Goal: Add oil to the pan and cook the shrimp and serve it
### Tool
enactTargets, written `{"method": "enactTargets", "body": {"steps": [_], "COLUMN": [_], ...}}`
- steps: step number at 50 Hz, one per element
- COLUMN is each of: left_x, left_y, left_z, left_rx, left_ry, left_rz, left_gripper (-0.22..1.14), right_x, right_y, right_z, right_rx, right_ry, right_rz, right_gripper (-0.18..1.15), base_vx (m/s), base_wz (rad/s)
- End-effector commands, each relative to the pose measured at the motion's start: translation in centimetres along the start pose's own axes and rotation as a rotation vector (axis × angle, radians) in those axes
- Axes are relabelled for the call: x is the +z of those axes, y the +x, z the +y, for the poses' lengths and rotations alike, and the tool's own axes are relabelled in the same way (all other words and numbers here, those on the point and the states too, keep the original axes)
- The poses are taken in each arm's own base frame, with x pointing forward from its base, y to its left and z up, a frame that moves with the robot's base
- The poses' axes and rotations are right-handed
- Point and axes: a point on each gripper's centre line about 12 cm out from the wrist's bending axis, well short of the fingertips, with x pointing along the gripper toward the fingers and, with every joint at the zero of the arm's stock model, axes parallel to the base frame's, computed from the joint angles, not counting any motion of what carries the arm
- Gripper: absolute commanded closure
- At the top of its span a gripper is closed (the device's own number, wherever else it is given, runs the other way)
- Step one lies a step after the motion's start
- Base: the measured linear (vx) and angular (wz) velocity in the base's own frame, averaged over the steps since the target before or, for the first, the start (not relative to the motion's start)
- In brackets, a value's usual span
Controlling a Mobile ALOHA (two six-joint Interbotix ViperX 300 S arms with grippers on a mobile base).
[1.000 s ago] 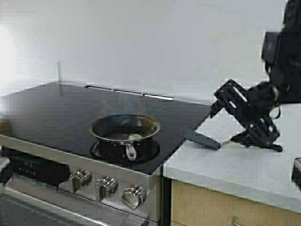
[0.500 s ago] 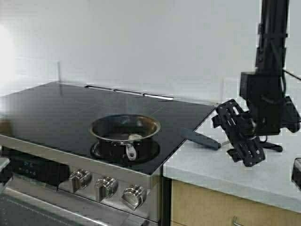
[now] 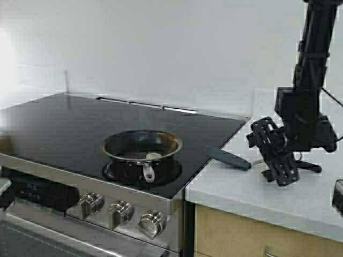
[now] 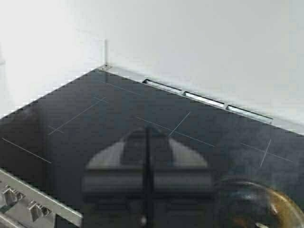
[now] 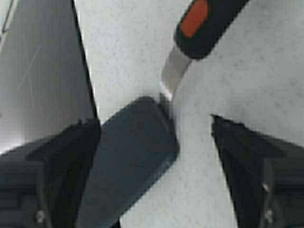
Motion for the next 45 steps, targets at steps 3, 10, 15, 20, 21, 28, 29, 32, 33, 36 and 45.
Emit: {"method": "enactTargets", "body": {"steps": [3,10,15,20,21,28,29,32,33,36,45], "left_x": [0.5,0.5,0.5,0.5,0.5,0.5,0.6,0.5,0.5,0.5,0.5], "left_y": [0.2,0.2,0.2,0.2,0.2,0.2,0.2,0.2,0.2,0.2,0.2], "left_z": [0.0,0.0,0.0,0.0,0.0,0.0,0.0,0.0,0.0,0.0,0.0], "left_rx": [0.001,0.001,0.001,0.001,0.001,0.001,0.001,0.001,0.001,0.001,0.001], "left_ry": [0.0,0.0,0.0,0.0,0.0,0.0,0.0,0.0,0.0,0.0,0.0], "left_rz": [-0.014,-0.014,-0.014,-0.014,-0.014,-0.014,-0.014,-0.014,-0.014,-0.014,-0.014], "left_gripper": [0.89,0.89,0.89,0.89,0.89,0.89,0.89,0.89,0.89,0.89,0.89], "right_x": [1.2,1.6,1.9,1.9,1.9,1.7,1.7,1.6,1.5,1.4,1.2], "right_y": [1.6,2.9,3.7,4.3,4.5,5.1,5.1,5.3,5.4,5.6,5.7], "right_z": [1.2,1.3,1.3,1.0,1.0,0.6,0.6,0.7,0.6,0.7,0.5], "right_rx": [0.018,0.016,0.023,0.014,0.012,0.009,0.01,0.013,0.013,0.017,0.0], "right_ry": [0.015,0.025,0.047,0.062,0.066,0.097,0.102,0.112,0.114,0.116,0.138], "right_rz": [-0.016,-0.008,-0.017,-0.013,-0.013,-0.007,-0.006,0.0,0.004,0.013,0.037], "right_gripper": [-0.03,-0.03,-0.03,-0.03,-0.03,-0.03,-0.03,-0.03,-0.03,-0.02,0.02], "base_vx": [0.0,0.0,0.0,0.0,0.0,0.0,0.0,0.0,0.0,0.0,0.0], "base_wz": [0.0,0.0,0.0,0.0,0.0,0.0,0.0,0.0,0.0,0.0,0.0]}}
